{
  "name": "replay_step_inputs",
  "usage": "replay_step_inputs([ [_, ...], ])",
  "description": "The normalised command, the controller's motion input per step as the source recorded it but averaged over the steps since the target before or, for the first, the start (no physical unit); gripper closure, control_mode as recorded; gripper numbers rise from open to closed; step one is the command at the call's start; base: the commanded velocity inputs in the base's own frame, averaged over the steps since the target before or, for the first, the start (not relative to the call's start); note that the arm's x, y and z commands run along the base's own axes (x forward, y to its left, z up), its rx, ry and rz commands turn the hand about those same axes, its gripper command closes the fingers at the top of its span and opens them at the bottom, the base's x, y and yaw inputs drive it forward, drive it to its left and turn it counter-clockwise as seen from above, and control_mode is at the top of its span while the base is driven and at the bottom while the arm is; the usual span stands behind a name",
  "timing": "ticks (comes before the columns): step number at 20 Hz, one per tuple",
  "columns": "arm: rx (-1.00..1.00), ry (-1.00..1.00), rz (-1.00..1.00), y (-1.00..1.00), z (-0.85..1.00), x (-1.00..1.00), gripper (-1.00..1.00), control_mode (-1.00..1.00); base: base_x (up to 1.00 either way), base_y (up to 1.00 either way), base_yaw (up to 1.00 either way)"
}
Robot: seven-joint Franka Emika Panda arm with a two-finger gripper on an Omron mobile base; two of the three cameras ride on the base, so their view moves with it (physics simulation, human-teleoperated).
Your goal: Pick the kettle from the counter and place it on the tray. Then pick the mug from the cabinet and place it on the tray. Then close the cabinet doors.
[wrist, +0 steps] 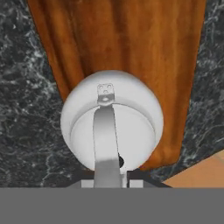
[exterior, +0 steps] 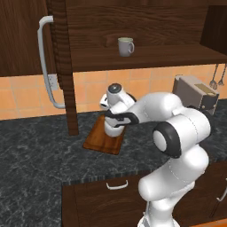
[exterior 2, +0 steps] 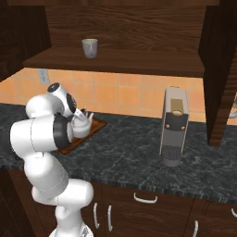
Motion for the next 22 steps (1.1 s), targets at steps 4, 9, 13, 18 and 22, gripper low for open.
replay_step_inputs([
  [4,-0.12,0.0,0.0,0.0,-0.05,0.44,1.0,-1.0,0.0,0.0,0.0],
  [9,-0.11,0.0,0.0,0.0,-0.06,0.27,1.0,-1.0,0.0,0.0,0.0],
  [13,-0.07,0.0,0.0,0.0,-0.03,0.03,1.0,-1.0,0.0,0.0,0.0],
  [18,-0.06,0.0,0.0,0.0,-0.01,0.0,1.0,-1.0,0.0,0.0,0.0],
  [22,-0.04,0.0,0.0,0.0,-0.07,0.09,1.0,-1.0,0.0,0.0,0.0],
])
